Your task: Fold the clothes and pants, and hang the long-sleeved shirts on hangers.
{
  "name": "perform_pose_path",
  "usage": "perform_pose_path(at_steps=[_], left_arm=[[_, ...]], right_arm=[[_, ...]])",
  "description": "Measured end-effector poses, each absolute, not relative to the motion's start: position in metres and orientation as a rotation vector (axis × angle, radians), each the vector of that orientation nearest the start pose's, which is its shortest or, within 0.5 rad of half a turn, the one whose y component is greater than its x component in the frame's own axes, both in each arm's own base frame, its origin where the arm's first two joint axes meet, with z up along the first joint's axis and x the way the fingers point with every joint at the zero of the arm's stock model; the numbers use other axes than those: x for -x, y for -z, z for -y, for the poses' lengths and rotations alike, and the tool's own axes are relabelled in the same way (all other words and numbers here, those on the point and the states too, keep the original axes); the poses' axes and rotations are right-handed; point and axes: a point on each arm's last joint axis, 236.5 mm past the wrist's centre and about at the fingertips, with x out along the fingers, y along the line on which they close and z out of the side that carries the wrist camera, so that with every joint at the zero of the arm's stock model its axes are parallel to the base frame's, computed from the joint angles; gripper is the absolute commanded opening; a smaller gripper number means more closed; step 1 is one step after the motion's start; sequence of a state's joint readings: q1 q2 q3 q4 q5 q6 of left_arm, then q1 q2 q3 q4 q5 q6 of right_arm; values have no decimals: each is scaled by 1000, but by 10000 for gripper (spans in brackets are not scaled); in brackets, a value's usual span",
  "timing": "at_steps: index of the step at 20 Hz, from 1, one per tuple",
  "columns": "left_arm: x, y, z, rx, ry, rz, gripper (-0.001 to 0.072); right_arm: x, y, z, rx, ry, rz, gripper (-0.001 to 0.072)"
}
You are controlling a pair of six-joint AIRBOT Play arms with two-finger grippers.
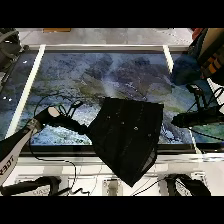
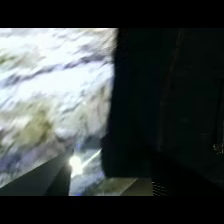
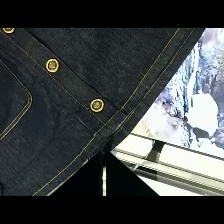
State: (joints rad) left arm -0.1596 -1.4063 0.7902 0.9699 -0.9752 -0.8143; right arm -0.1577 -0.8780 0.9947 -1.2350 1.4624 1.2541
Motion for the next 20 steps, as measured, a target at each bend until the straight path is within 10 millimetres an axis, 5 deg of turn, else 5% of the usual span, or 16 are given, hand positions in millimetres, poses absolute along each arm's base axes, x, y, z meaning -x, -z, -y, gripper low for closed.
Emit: perform_pose_path(at_steps=[2, 3, 5, 10, 14, 17, 20], left_arm=[[-287, 118, 173, -110, 850, -1346, 467], [-286, 120, 178, -139, 866, -1332, 354], [-288, 125, 186, -189, 881, -1302, 13], [-291, 110, 195, -269, 942, -1267, 16], [-336, 39, 197, -248, 899, -1097, 16], [-362, -19, 180, -200, 811, -974, 15], [-365, -42, 147, -165, 707, -978, 15]], right_arm=[[-270, -75, -35, -86, -321, -1247, 26], [-272, -75, -35, -86, -319, -1241, 26], [-274, -76, -34, -85, -315, -1230, 26], [-277, -77, -34, -85, -311, -1218, 22], [-292, -82, -32, -85, -292, -1154, 11], [-304, -85, -27, -76, -267, -1104, 10], [-311, -85, -22, -68, -248, -1080, 11]])
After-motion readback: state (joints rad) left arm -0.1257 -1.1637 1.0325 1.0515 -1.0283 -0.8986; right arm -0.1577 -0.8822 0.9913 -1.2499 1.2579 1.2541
